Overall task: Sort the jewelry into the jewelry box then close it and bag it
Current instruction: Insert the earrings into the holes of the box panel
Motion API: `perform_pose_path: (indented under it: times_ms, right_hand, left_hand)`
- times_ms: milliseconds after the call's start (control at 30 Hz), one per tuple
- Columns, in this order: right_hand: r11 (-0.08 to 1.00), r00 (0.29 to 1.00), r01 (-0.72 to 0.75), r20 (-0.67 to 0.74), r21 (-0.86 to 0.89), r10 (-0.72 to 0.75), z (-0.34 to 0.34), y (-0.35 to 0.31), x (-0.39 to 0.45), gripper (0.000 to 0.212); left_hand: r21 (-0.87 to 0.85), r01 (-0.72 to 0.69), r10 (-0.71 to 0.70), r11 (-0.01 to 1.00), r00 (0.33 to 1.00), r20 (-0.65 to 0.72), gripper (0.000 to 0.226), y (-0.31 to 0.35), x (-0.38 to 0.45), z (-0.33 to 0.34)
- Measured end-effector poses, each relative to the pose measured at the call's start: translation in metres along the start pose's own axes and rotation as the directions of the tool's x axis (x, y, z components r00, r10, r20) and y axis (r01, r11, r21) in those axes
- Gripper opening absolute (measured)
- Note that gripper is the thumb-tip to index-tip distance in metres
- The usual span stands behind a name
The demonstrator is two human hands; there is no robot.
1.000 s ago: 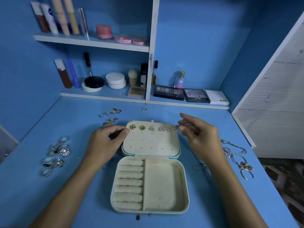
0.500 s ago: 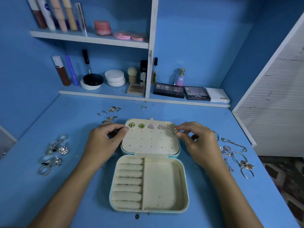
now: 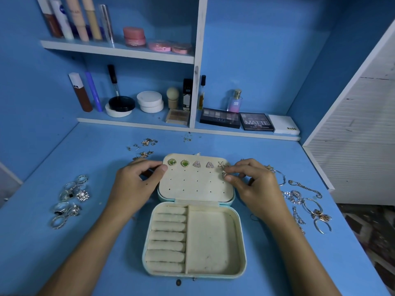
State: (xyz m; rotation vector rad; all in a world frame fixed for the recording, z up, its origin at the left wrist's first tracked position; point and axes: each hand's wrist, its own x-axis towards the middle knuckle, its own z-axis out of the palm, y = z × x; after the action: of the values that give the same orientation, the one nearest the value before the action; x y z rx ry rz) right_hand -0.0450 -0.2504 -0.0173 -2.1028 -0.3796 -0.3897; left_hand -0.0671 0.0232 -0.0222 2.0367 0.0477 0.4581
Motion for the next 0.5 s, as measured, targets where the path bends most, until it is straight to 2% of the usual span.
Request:
perform_pose_path:
  times_ms: [500]
  right_hand:
    - [1.000, 1.000, -0.022, 0.011, -0.017, 0.022, 0.0023, -0.0042, -0.0002, 0.015]
  left_hand:
    - [0.004, -0.011, 0.011, 1.000, 1.000, -0.001, 0.007, 0.0003, 0.0006, -0.0005]
